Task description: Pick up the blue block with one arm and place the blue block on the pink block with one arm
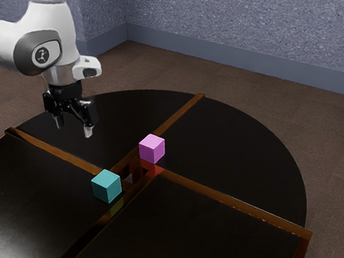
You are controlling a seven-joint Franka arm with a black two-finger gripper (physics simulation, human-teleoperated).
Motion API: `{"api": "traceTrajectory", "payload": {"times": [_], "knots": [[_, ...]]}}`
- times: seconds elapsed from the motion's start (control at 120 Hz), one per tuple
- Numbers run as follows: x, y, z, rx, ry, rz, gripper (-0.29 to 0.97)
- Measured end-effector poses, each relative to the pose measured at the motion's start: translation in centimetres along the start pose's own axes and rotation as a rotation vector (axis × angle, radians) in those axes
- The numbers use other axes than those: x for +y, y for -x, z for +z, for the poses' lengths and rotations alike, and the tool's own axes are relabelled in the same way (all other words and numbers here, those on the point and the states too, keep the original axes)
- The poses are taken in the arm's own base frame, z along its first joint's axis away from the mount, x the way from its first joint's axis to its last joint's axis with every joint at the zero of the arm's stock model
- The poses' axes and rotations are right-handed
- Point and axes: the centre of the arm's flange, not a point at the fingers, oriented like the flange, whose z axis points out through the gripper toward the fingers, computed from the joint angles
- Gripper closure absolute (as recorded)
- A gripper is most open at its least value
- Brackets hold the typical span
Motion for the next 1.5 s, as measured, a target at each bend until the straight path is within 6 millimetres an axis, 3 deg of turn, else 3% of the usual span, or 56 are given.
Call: {"api": "traceTrajectory", "payload": {"times": [0.467,0.7,1.025,1.5], "knots": [[1.3,0.6,7.2,0.078,-0.005,0.093,0.0],[1.7,-0.7,11.3,0.065,-0.015,0.127,0.0],[1.9,-2.8,13.0,0.082,-0.021,0.153,0.0],[3.6,-3.4,17.3,0.069,-0.018,0.194,0.0]]}}
